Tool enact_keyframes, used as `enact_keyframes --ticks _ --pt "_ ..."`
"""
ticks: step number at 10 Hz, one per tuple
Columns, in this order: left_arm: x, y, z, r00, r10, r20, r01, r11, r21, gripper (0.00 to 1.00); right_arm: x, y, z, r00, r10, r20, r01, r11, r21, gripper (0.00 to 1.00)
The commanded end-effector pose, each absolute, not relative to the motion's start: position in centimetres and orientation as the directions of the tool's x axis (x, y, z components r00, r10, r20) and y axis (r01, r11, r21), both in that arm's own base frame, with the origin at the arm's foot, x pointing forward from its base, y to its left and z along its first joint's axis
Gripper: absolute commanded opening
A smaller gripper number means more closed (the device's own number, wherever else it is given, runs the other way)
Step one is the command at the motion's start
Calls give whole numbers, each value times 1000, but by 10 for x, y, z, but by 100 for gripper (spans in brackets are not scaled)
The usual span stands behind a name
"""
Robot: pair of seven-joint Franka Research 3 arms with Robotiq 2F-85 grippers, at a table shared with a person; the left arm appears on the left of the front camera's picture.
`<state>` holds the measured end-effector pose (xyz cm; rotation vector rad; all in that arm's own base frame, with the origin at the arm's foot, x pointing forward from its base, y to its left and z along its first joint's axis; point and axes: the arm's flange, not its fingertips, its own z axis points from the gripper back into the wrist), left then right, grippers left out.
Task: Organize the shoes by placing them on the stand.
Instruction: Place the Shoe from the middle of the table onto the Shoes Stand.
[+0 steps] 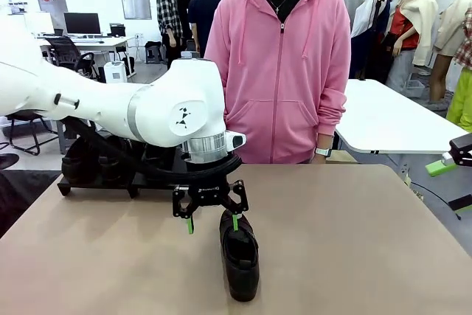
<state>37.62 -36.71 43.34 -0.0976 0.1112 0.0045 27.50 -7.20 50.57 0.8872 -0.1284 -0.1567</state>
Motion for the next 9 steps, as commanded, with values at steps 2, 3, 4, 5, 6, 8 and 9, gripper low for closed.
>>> enact_keyframes --ticks 2,3,4,5,6,8,9 --pt "380 -371 410 997 61 -56 -66 994 -90 100 276 -73 509 982 -181 58 64 605 794 100" --pt "380 -375 388 996 89 -21 -91 991 -98 100 276 -73 509 982 -181 58 64 605 794 100" --pt "381 -377 369 992 124 17 -123 990 -75 100 276 -73 509 982 -181 58 64 605 794 100" --pt "380 -377 355 993 114 34 -112 992 -59 100 276 -73 509 982 -181 58 64 605 794 100" --pt "377 -378 341 993 107 52 -104 993 -54 100 276 -73 509 982 -181 58 64 605 794 100" --pt "376 -384 326 992 99 81 -98 995 -25 100 276 -73 509 982 -181 58 64 605 794 100" --pt "376 -387 323 992 89 92 -89 996 -14 100 276 -73 509 982 -181 58 64 605 794 100"
